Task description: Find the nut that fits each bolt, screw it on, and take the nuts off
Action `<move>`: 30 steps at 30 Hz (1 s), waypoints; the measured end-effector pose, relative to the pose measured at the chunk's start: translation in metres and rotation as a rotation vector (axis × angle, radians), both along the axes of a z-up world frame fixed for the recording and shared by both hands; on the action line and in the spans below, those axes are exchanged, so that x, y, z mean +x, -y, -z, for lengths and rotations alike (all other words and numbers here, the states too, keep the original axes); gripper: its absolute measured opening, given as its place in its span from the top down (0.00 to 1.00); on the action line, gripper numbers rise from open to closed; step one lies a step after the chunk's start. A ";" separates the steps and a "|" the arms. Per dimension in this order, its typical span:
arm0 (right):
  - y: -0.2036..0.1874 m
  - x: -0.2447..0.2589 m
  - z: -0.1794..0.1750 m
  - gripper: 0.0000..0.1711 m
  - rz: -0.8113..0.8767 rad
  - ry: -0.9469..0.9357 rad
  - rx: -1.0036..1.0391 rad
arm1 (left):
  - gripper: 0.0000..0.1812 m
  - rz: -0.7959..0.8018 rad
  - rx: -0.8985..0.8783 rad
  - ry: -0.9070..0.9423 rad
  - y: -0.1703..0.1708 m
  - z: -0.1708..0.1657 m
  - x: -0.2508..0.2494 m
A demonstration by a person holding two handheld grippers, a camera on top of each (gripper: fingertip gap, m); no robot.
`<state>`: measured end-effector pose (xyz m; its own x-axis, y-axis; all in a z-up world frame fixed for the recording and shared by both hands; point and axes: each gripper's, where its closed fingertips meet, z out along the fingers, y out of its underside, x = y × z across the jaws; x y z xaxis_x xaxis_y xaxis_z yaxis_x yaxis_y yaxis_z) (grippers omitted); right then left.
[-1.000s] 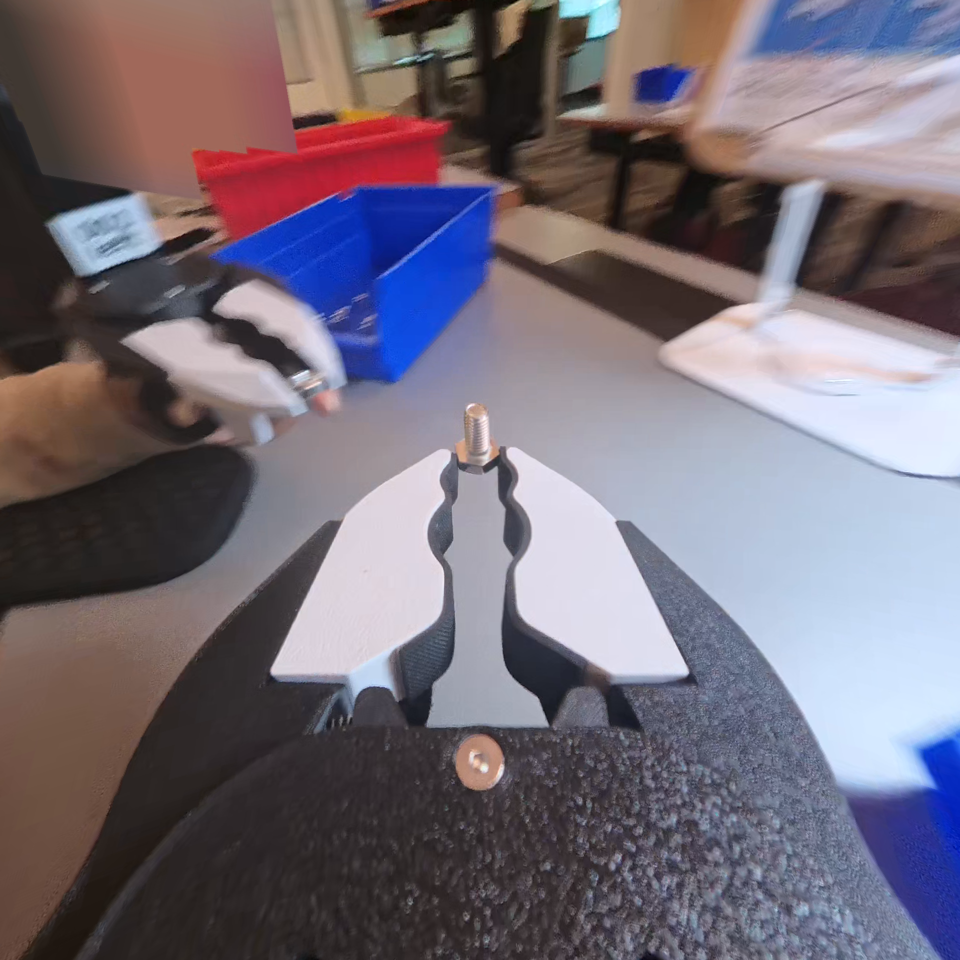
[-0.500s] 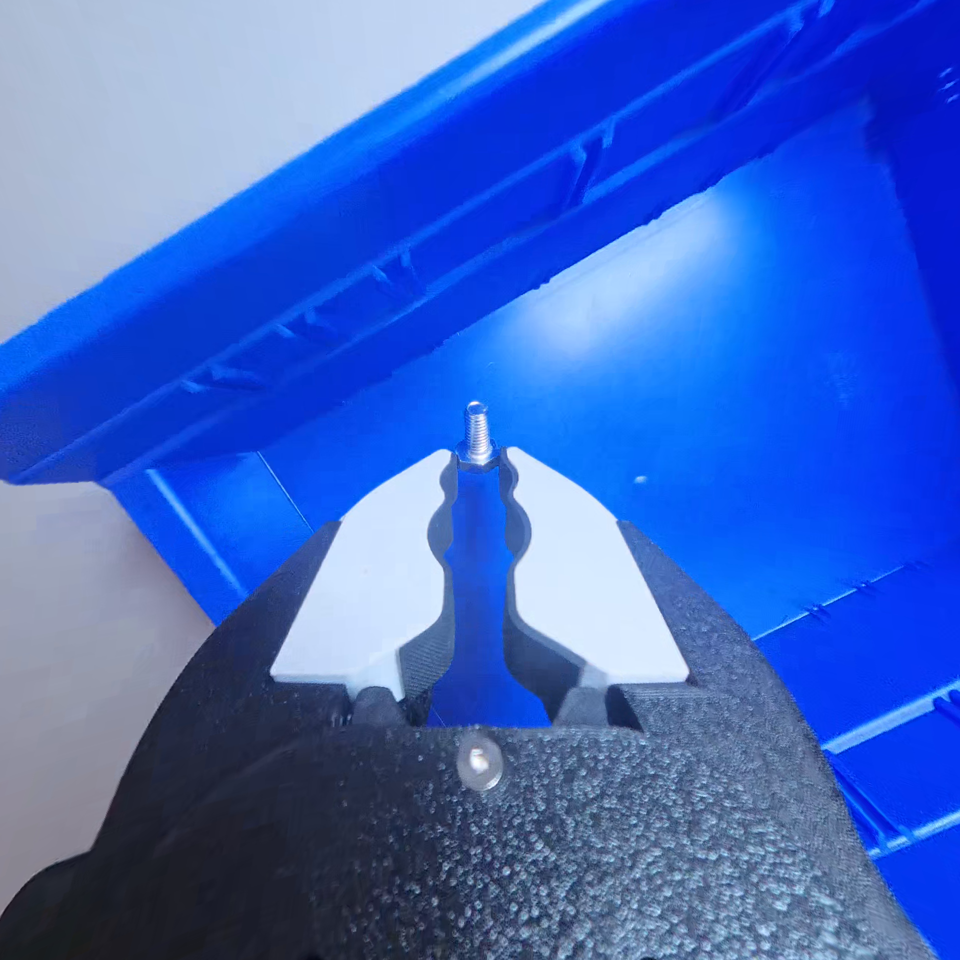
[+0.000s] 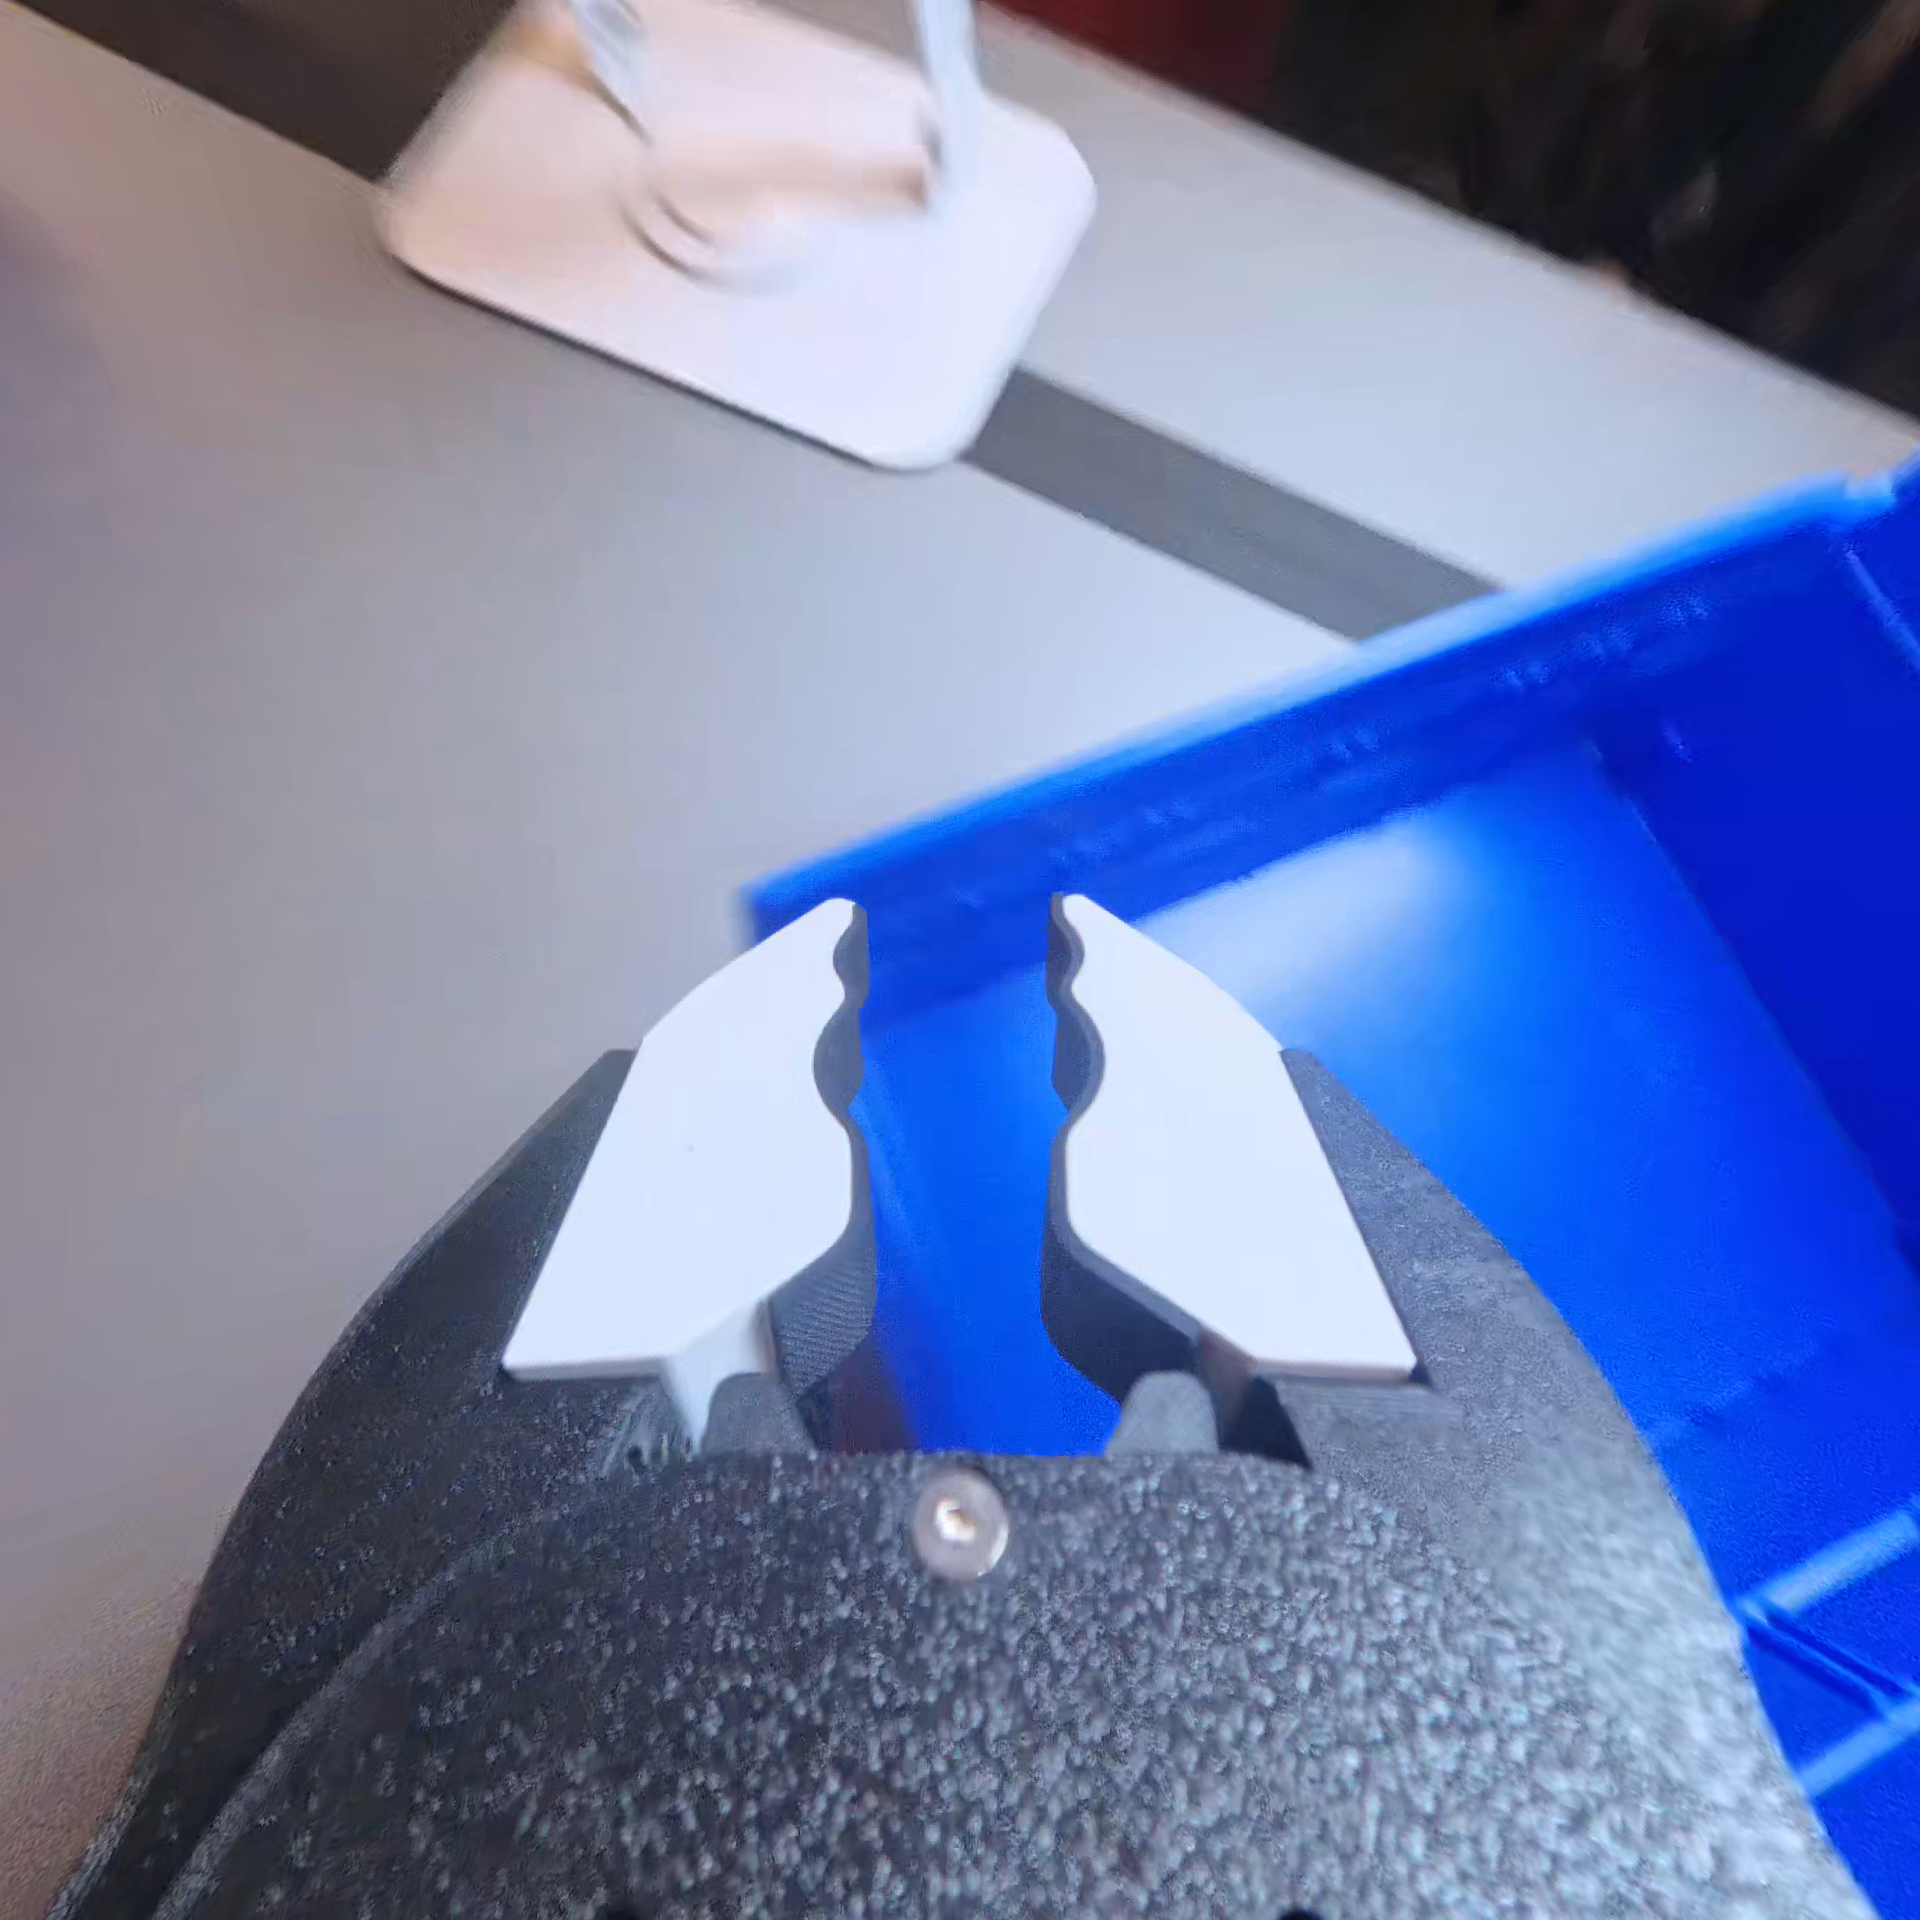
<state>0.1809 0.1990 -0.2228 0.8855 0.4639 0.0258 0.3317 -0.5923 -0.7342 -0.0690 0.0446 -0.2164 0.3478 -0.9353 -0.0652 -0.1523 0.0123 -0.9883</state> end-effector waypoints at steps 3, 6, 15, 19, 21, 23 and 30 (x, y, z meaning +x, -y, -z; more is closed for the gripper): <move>0.056 -0.095 -0.042 0.81 -0.247 -0.208 0.108 | 0.91 -0.030 0.070 -0.040 0.000 0.000 0.001; 0.117 -0.176 -0.048 0.82 -0.432 -0.259 0.129 | 0.91 -0.113 0.169 -0.111 -0.003 -0.002 -0.001; 0.158 -0.264 -0.015 0.85 -0.467 -0.257 0.102 | 0.92 -0.277 0.500 -0.362 -0.005 0.001 -0.003; 0.153 -0.263 -0.009 0.87 -0.437 -0.248 0.109 | 0.92 -0.312 0.588 -0.421 -0.005 0.000 -0.004; 0.154 -0.265 -0.009 0.89 -0.448 -0.262 0.109 | 0.92 -0.307 0.614 -0.430 -0.003 -0.001 -0.003; 0.154 -0.266 -0.007 0.91 -0.456 -0.261 0.102 | 0.92 -0.312 0.626 -0.444 -0.003 0.000 -0.003; 0.142 -0.246 -0.019 0.91 -0.453 -0.245 0.130 | 0.85 -0.272 0.530 -0.347 0.000 -0.004 -0.002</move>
